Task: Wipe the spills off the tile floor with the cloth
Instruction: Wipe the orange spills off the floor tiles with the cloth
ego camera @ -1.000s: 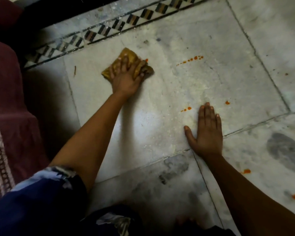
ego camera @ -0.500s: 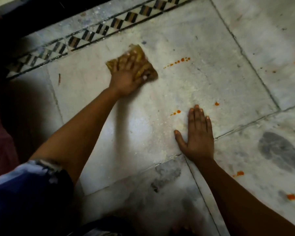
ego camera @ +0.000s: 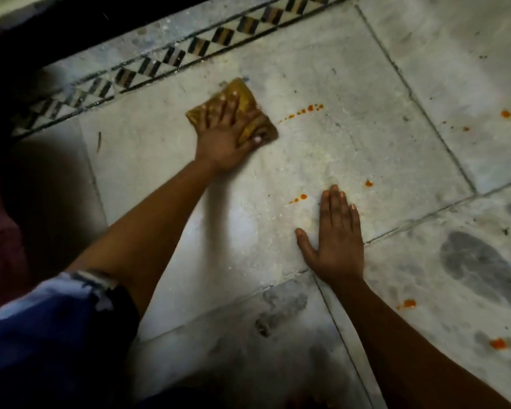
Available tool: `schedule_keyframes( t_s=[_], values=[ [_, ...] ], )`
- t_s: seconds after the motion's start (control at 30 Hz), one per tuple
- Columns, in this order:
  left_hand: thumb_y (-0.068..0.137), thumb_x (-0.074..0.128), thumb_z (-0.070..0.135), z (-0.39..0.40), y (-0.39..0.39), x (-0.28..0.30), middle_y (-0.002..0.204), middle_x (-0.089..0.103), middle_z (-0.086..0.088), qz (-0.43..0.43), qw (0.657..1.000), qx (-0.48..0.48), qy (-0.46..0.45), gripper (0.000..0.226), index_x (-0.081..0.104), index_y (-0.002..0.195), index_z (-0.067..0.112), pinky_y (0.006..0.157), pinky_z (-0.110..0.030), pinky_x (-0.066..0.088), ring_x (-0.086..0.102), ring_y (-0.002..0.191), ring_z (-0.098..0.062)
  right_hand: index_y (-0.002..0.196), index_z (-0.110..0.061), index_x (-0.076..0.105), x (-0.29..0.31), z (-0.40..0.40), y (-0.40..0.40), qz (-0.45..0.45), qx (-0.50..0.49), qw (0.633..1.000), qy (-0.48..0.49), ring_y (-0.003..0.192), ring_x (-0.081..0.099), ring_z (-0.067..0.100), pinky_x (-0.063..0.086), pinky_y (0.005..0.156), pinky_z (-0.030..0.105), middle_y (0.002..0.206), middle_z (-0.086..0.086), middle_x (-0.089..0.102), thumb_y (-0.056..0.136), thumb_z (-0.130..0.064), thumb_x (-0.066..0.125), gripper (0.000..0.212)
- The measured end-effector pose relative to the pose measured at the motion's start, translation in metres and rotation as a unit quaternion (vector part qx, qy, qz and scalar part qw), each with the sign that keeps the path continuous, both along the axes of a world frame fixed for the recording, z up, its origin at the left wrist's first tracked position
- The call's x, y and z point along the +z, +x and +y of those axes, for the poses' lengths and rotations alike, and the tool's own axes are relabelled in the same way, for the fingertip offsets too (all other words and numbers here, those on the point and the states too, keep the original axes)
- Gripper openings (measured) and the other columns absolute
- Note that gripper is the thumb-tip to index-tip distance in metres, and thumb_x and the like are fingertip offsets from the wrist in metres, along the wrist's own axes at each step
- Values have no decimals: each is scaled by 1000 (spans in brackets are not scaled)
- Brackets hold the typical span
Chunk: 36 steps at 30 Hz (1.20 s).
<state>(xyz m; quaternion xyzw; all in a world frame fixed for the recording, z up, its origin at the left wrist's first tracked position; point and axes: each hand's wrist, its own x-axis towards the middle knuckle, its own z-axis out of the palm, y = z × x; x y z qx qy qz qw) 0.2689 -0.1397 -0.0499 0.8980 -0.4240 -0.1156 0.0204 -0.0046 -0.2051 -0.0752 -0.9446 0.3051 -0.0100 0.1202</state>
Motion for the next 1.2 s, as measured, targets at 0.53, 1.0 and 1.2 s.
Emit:
schedule_keyframes(
  t_s=[0.53,1.0,1.2],
  values=[
    [84,23,69,8,-52,13,158,-4,-2,38,993,-80,71,70,5,145,41,112,-52,-1,-2,145,-29,146,-1,22,7,-3,-5,-16,17,998,53,142,21,28,8,115,37,153,18,22,90,-50,31,75],
    [90,31,63,-19,-53,26,158,-9,-3,77,991,-15,105,66,3,146,41,112,-53,-1,-5,144,-31,147,1,12,16,-51,-40,-30,-100,995,11,144,8,30,-4,115,32,155,20,10,91,-52,23,78],
    [74,20,74,29,-37,6,158,-2,3,37,999,-18,23,77,11,144,44,111,-52,-9,-4,145,-25,148,-2,10,4,-72,-42,-23,-140,990,-4,145,5,26,-2,116,32,156,17,7,92,-53,21,77]
  ],
)
